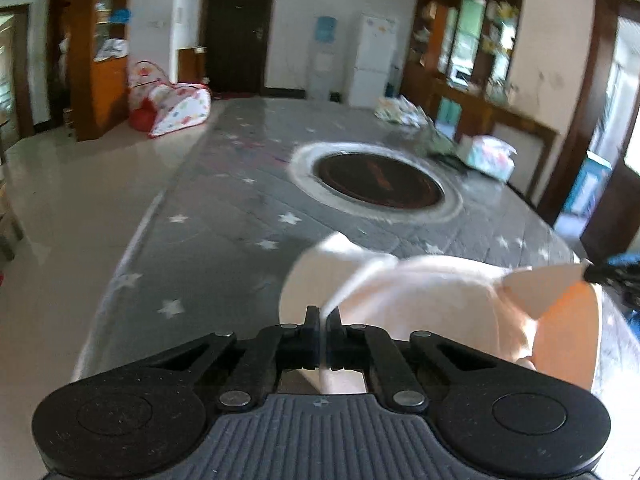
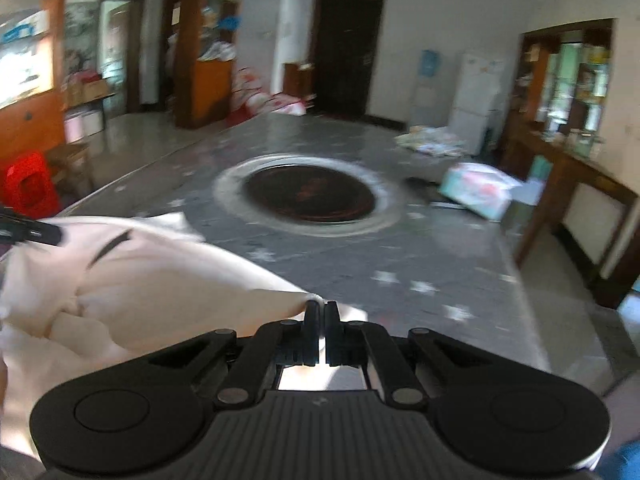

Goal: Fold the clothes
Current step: 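Lift and shake the sweatshirt with both grippers, then lay it flat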

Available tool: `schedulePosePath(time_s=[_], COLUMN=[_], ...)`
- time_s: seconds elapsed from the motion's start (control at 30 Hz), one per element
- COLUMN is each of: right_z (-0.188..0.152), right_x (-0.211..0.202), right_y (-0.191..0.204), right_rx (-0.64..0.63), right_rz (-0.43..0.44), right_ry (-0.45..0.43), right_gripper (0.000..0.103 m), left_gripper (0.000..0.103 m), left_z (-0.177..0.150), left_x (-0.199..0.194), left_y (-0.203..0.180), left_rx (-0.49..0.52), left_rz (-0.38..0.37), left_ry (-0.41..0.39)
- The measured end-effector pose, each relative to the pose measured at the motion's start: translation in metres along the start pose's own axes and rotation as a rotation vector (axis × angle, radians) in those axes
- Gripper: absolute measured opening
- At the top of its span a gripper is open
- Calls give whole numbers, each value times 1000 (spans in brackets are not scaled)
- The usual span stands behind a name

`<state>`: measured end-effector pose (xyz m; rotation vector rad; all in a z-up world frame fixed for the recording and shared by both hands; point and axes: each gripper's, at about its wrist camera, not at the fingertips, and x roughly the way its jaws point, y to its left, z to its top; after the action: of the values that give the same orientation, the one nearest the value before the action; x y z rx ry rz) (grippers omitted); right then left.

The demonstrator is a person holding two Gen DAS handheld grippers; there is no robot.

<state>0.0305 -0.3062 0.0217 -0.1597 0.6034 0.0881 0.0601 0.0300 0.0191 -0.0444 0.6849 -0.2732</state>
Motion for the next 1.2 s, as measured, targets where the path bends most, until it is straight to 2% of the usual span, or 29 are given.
schedulePosePath(time_s=[0.2, 0.33, 0.53, 0.63, 0.73, 0.83, 0.97, 1.03, 1.07, 1.13, 1.2], right_z=[-29, -52, -92, -110, -123, -122, -113, -108, -105, -98, -91], right_x=[-46, -73, -79, -78, -83, -93, -100, -101, -99, -93, -87], right_y=[-37, -56, -75, -83, -90, -97, -92, -83, -76, -61, -49], right_rx=[96, 160, 260, 311, 345, 351, 329, 304, 283, 234, 198], right_rz=[-116, -174, -224, -234, -249, -278, -219, -150, -114, -53, -2], right_ry=[-25, -21, 71, 123, 159, 147, 116, 114, 113, 112, 112], right_gripper=[2, 2, 2, 3, 5, 7, 10, 18, 26, 28, 33], left_gripper=[3, 3, 3, 4, 17, 21, 27, 30, 31, 38, 39], left_z=[-25, -48, -85, -87, -89, -91, -85, -83, -83, -82, -81], left_x=[-46, -73, -86, -88, -90, -91, -100, -103, -105, -109, -112], left_y=[25, 35, 44, 46, 47, 49, 35, 25, 21, 15, 12], left_rx=[-97, -149, -214, -212, -210, -208, -147, -113, -105, -91, -80], left_rz=[25, 22, 28, 51, 74, 97, 87, 101, 100, 93, 83], left_ry=[-25, -14, 52, 61, 70, 79, 39, 20, 12, -2, -15])
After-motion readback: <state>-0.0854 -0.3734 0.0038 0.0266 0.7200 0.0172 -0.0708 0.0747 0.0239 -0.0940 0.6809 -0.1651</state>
